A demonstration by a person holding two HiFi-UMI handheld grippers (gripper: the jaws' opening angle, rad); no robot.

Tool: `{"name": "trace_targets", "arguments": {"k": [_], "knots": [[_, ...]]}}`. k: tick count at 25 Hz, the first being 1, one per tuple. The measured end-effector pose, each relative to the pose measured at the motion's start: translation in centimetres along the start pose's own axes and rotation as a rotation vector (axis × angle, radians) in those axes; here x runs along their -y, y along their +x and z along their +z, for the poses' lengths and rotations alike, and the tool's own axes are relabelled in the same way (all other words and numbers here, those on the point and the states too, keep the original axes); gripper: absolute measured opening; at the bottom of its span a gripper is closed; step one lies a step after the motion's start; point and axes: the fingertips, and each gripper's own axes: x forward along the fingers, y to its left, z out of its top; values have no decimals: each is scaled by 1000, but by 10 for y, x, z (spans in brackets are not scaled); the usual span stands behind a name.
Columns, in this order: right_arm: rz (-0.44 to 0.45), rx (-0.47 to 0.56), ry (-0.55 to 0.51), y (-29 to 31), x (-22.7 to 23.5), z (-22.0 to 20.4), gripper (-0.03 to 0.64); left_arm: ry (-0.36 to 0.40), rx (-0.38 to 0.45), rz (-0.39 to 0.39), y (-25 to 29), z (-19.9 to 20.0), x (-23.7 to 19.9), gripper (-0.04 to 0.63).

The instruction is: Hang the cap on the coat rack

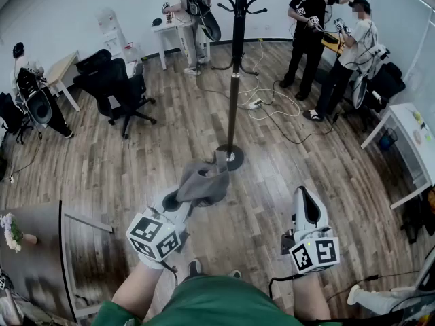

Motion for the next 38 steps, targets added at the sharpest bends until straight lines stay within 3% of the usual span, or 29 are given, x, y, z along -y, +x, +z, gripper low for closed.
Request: {"name": "trace_targets", "arguments": {"k": [8, 16, 21, 29, 38], "knots": [[13, -2, -2, -15, 15, 0, 3, 3, 8, 9, 1, -1, 22, 18], [6, -26, 67, -43, 45, -7, 3, -53, 16, 47, -3, -10, 43, 18], [-9, -29, 57, -49, 66, -4, 3, -51, 35, 61, 5, -2, 45, 18], [-43, -74, 103, -21, 96, -16, 2, -63, 96, 70, 43, 31, 11, 18], [-117, -103, 83, 35, 140, -14, 3, -86, 124, 36, 120, 52, -35, 18]]}}
